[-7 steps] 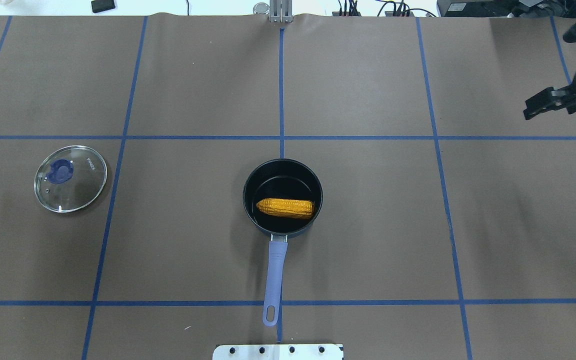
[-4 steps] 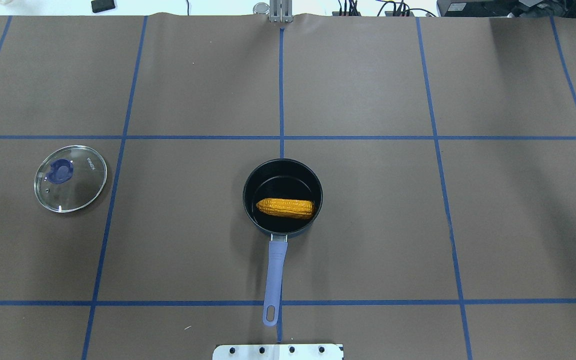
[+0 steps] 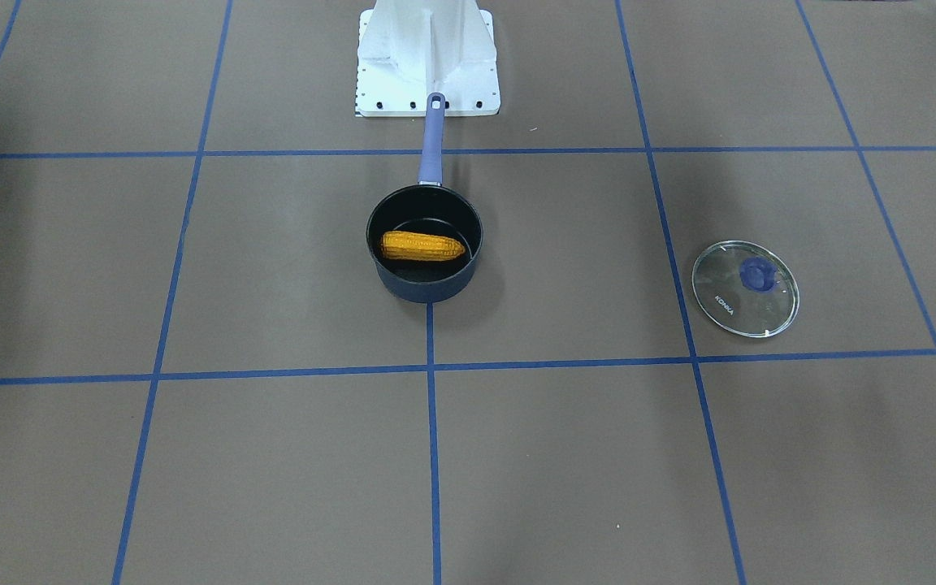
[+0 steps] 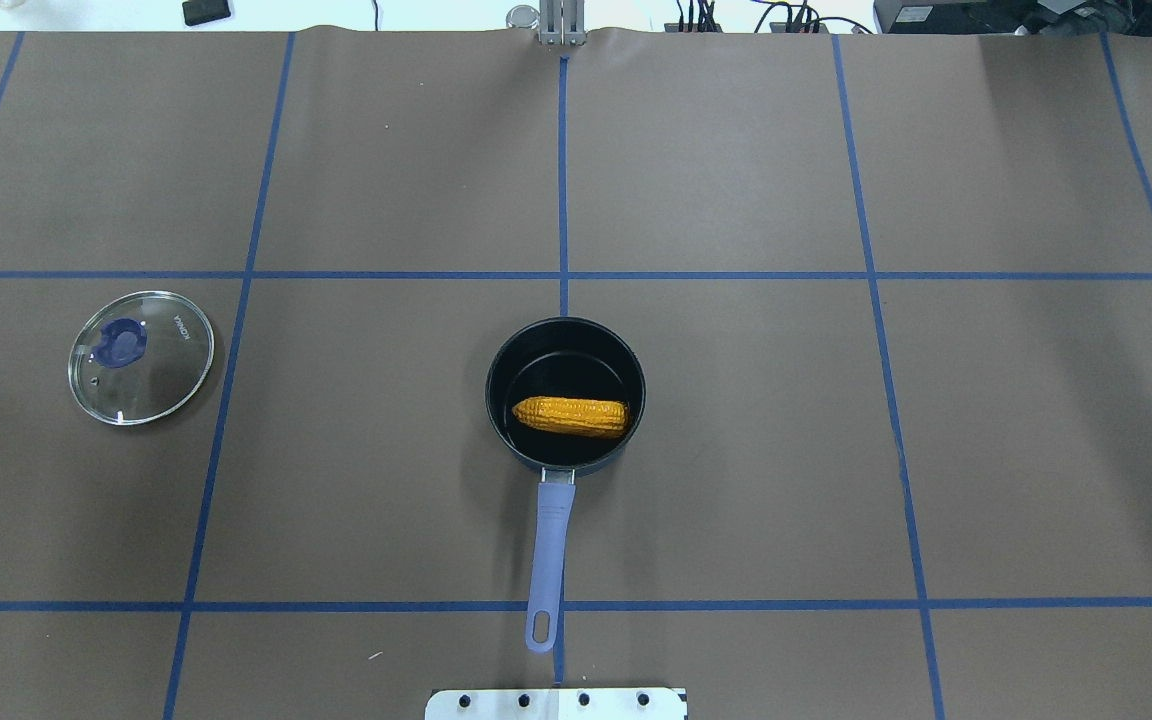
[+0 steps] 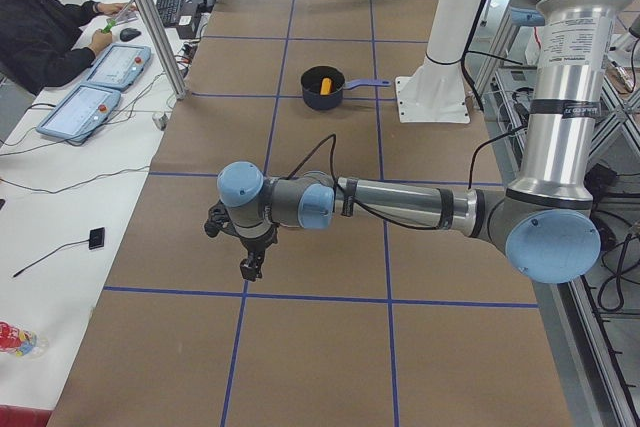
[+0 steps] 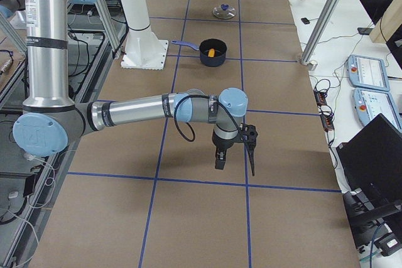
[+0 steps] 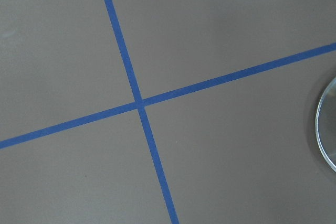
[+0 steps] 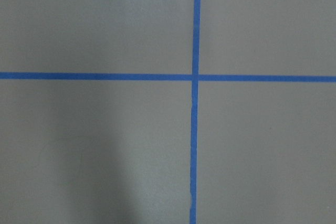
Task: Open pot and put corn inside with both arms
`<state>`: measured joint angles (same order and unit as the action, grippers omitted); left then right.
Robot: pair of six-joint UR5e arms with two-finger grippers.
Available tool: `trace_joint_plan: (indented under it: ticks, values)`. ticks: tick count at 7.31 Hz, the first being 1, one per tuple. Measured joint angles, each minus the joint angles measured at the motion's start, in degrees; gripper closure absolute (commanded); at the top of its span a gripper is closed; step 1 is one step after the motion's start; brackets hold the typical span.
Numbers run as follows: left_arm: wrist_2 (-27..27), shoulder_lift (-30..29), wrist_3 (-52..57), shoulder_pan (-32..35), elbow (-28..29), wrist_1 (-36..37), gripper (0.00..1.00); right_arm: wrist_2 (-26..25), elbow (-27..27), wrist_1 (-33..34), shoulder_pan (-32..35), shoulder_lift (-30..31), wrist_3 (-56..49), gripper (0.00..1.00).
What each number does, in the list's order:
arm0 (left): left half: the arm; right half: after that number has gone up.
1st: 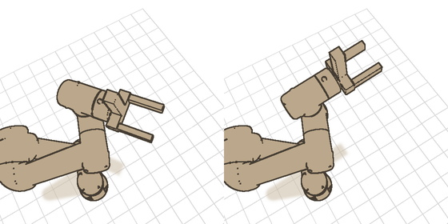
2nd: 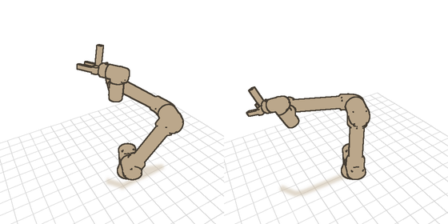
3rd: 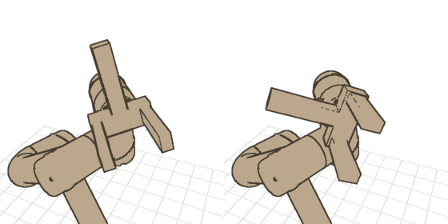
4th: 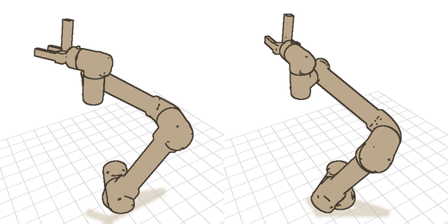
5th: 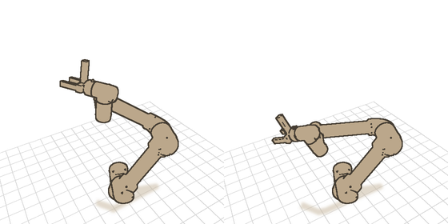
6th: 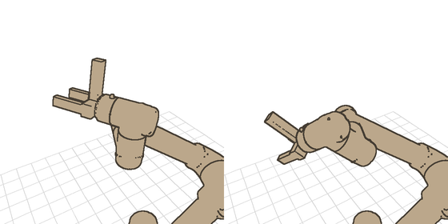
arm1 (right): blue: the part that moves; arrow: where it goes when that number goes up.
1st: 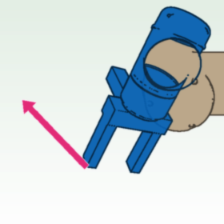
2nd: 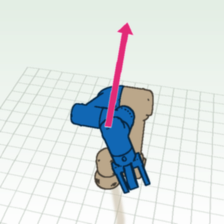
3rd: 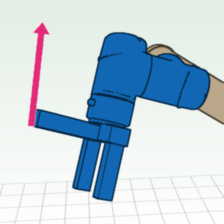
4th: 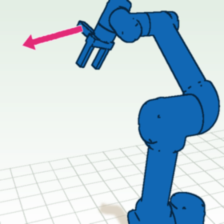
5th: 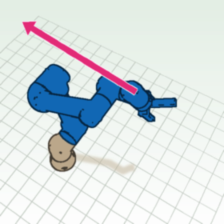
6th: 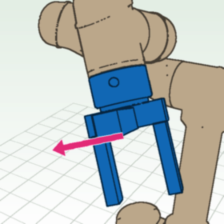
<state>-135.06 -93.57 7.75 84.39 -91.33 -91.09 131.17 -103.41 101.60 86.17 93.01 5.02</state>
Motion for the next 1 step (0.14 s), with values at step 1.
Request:
trace_joint_plan:
  ticks: [1]
  values:
    - [0.01,0.06,-0.01,0.17,-0.01,0.01,0.0,0.09,0.0,-0.08,0.02,0.09,-0.06,0.0]
